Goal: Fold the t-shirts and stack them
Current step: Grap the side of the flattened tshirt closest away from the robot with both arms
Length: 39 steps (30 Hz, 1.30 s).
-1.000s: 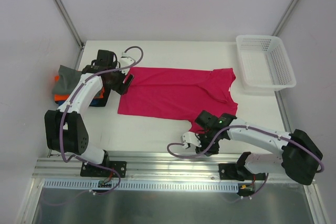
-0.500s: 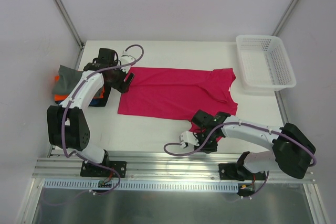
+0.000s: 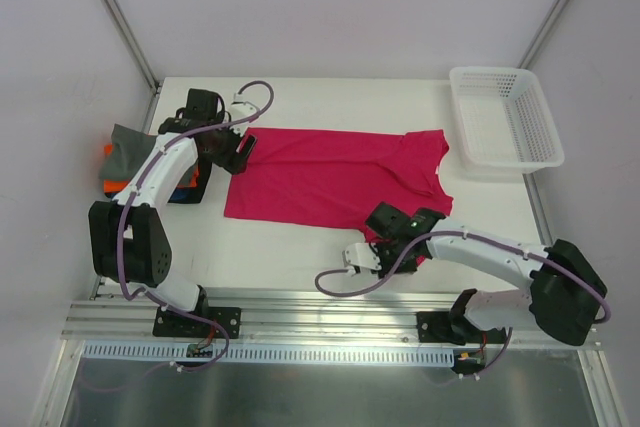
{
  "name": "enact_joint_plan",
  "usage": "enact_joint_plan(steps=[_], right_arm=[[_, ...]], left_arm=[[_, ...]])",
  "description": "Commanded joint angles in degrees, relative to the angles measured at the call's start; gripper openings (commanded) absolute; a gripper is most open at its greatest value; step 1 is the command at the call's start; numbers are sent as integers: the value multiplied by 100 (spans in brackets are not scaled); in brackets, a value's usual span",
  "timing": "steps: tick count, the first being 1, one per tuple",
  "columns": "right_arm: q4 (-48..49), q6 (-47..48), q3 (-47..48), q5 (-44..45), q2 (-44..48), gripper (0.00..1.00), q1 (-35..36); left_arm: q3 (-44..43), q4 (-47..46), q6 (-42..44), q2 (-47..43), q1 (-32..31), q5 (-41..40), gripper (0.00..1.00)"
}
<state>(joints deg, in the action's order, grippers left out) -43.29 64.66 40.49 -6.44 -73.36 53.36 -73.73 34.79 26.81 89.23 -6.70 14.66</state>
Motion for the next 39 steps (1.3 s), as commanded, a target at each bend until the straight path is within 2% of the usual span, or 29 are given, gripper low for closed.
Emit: enact_joint_plan(steps=[1, 6, 9, 17, 22, 32, 39], right_arm=[[-688, 301, 889, 248, 436, 1, -291], [-1217, 91, 1865, 511, 455, 1, -564], [-1261, -103, 2042, 600, 454, 1, -634], [-1129, -85, 2042, 600, 463, 1, -950], [-1015, -130, 2033, 608, 428, 1, -1056], [-971, -138, 2086, 573, 384, 0, -1153], [-1015, -138, 2112, 591, 375, 1, -1188]], left_arm=[[226, -77, 516, -274, 11, 134, 66], [606, -191, 598, -213, 265, 265, 66], [650, -113, -85, -73, 459, 555, 68], [922, 519, -861, 261, 635, 1153, 54], [1449, 925, -1230, 376, 801, 1698, 51], [1213, 986, -1538, 648, 1302, 1620, 50], [826, 986, -1547, 1166, 1355, 1304, 50]])
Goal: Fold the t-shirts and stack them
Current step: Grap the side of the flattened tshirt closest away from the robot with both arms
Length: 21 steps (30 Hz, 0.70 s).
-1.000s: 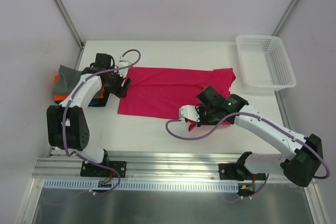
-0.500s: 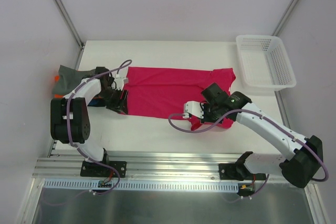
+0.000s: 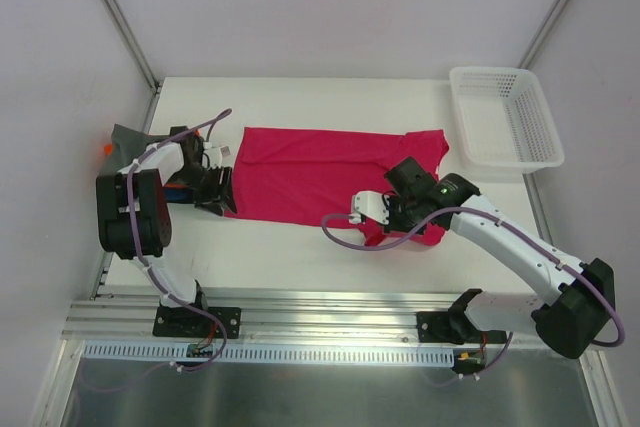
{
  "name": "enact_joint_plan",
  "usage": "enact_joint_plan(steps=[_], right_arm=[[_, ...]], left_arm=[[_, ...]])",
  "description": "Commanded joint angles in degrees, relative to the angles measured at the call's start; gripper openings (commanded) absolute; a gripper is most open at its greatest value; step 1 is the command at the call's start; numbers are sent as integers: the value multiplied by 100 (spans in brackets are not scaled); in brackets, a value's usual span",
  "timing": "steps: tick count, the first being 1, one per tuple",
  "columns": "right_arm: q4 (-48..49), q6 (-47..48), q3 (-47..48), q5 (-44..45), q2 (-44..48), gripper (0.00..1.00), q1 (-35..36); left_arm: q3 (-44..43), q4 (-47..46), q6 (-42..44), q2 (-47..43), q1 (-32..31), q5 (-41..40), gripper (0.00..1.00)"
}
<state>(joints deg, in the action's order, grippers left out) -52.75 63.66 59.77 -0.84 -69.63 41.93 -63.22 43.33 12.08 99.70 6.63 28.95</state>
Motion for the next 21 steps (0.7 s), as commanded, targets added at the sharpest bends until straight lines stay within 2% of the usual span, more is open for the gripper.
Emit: enact_joint_plan(steps=[1, 6, 8, 11, 12, 14, 21], right_arm=[[-69, -55, 184, 31, 2, 1, -54], [-51, -64, 184, 23, -42, 1, -124], [-60, -55, 176, 23, -51, 1, -168], [-42, -64, 132, 5, -51, 1, -220], [-25, -64, 97, 5, -42, 1, -238], [-7, -64, 18, 14, -7, 1, -308], [37, -196, -53, 40, 160, 1, -958]], left_arm=[[-243, 132, -74, 224, 31, -144, 50], [-419, 123, -135, 585, 31, -153, 49], [-480, 132, -135, 734, 31, -153, 45], [-533, 167, -74, 797, 31, -135, 26], [-525, 184, -48, 753, 31, -153, 14], [-507, 237, 31, 718, 31, -144, 1], [-576, 492, 269, 331, 40, -118, 0]])
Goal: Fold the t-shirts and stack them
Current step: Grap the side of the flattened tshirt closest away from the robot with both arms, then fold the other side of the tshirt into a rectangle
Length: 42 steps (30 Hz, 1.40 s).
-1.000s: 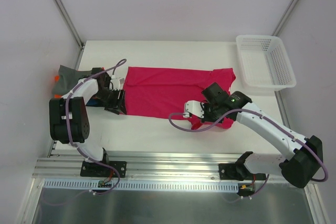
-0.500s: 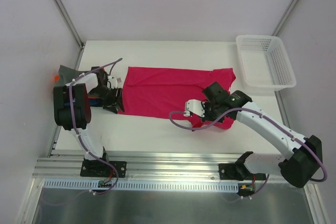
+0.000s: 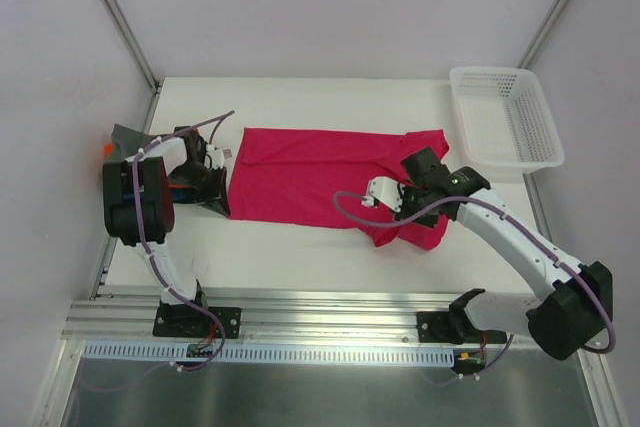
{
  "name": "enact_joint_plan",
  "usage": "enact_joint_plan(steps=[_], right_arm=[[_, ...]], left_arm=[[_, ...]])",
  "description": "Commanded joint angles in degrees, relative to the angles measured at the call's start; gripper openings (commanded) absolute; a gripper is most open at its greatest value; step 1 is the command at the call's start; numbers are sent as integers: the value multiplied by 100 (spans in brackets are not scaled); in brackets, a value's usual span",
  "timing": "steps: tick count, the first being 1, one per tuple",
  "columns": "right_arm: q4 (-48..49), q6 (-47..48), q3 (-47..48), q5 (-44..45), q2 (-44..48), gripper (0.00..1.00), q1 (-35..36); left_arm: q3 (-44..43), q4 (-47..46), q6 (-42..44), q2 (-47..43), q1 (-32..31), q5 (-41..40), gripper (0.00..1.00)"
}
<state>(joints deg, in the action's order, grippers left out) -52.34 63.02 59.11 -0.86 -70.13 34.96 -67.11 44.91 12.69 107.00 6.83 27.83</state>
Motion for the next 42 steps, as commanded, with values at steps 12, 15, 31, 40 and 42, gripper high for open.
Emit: enact_joint_plan(steps=[12, 15, 31, 40, 42], right_arm=[[162, -36, 732, 288, 70, 1, -1184], [206, -10, 1058, 359, -106, 1, -1246], [777, 263, 2446, 763, -1819, 1, -1527], [1085, 184, 3141, 974, -2794, 1, -1791], [1129, 184, 3290, 1053, -2910, 1, -1835]], left_arm=[[-1602, 976, 261, -198, 11, 398, 0], [-1944, 1090, 252, -31, 3, 486, 0], [-3923, 1574, 208, 1402, -24, 759, 0], [-4969, 1662, 67, 2140, -33, 820, 0], [-5101, 1653, 67, 2246, -33, 820, 0]])
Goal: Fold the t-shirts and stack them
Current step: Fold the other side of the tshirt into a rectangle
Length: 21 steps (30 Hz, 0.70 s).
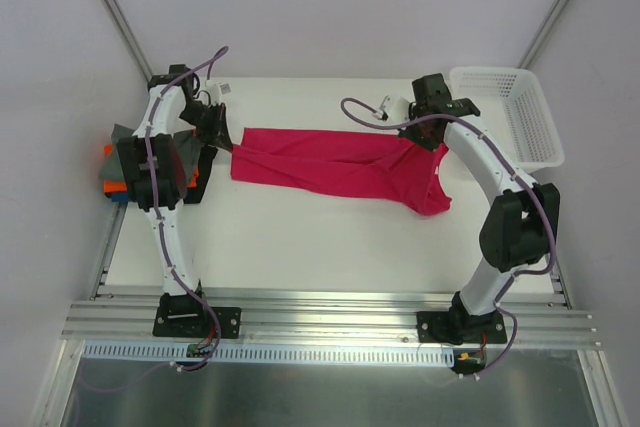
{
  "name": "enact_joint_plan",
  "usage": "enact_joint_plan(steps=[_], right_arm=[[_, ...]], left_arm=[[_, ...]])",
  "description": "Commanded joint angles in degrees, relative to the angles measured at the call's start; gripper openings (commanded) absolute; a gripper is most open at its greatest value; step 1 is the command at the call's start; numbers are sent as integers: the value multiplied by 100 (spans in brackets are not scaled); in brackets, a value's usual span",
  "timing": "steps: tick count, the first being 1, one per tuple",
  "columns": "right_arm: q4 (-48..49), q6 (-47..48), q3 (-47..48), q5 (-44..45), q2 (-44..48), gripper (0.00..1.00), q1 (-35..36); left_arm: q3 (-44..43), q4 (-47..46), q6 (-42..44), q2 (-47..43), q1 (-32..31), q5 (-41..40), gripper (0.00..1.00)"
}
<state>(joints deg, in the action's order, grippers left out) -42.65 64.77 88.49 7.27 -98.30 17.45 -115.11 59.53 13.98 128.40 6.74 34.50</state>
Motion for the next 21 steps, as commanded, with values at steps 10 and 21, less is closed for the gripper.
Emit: enact_joint_plan(steps=[10, 21], right_arm=[[187, 44, 669, 196, -593, 1, -198], [196, 27, 1118, 231, -1103, 1, -190]], left_arm=[[-731, 95, -176, 449, -234, 119, 13], [-574, -38, -273, 28, -437, 83, 79]])
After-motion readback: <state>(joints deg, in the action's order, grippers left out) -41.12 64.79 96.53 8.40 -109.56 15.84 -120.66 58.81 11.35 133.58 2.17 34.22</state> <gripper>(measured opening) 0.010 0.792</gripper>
